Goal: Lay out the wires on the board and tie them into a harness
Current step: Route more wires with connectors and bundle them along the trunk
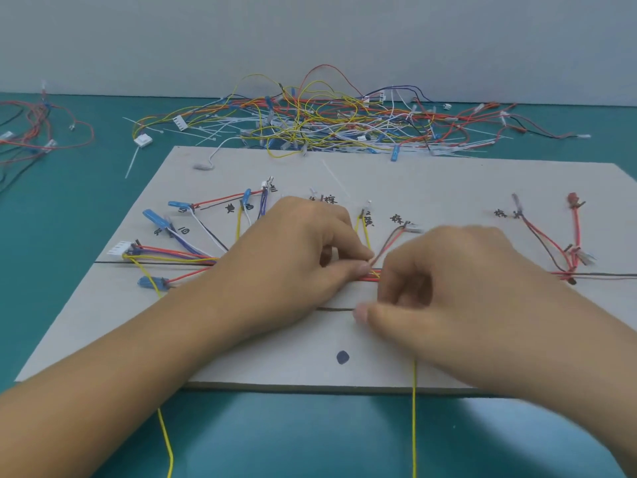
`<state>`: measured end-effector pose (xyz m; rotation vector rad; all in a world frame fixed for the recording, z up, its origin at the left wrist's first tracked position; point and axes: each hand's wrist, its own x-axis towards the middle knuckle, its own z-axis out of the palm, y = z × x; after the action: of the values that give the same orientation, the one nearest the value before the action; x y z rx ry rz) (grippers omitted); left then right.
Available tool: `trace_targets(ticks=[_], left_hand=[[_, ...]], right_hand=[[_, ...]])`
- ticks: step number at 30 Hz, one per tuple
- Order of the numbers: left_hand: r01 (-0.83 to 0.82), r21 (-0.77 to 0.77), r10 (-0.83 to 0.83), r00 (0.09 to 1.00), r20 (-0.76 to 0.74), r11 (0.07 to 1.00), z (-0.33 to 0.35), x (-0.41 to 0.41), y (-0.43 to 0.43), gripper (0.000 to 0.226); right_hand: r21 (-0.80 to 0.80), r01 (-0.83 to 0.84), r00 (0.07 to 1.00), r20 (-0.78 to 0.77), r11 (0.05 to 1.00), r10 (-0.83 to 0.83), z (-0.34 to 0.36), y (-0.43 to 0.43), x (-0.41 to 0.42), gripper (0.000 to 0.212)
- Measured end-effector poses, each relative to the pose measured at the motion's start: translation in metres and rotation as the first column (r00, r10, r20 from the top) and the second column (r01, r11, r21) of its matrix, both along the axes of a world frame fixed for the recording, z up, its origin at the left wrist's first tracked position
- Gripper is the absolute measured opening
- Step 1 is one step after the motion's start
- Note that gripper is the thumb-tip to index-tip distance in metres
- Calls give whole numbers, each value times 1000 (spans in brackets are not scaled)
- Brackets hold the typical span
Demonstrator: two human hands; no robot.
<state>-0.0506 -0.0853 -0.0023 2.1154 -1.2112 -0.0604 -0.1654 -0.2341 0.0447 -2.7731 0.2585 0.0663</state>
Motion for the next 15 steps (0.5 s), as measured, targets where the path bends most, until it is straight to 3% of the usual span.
trace_targets(ticks=[2,4,7,12,15], left_hand=[[-51,-16,51,998,-35,999,1,1,-3,4],[-78,-13,77,995,-70,997,1,2,-5,5],[-91,9,92,991,-96,996,3,1,-6,4],[-121,22,122,990,-66,992,5,1,-5,19],[-143,51,144,990,-6,988,5,0,-6,20]], right_hand=[[-182,-41,999,12,983,43,-7,6,-9,30],[-241,-68,996,41,968,80,-13,8,-14,21],[-180,-50,996,64,982,63,-15,5,-19,14],[-38,116,989,99,992,-112,-12,-11,-22,30],[-23,106,993,46,994,-105,-12,-14,-22,28]])
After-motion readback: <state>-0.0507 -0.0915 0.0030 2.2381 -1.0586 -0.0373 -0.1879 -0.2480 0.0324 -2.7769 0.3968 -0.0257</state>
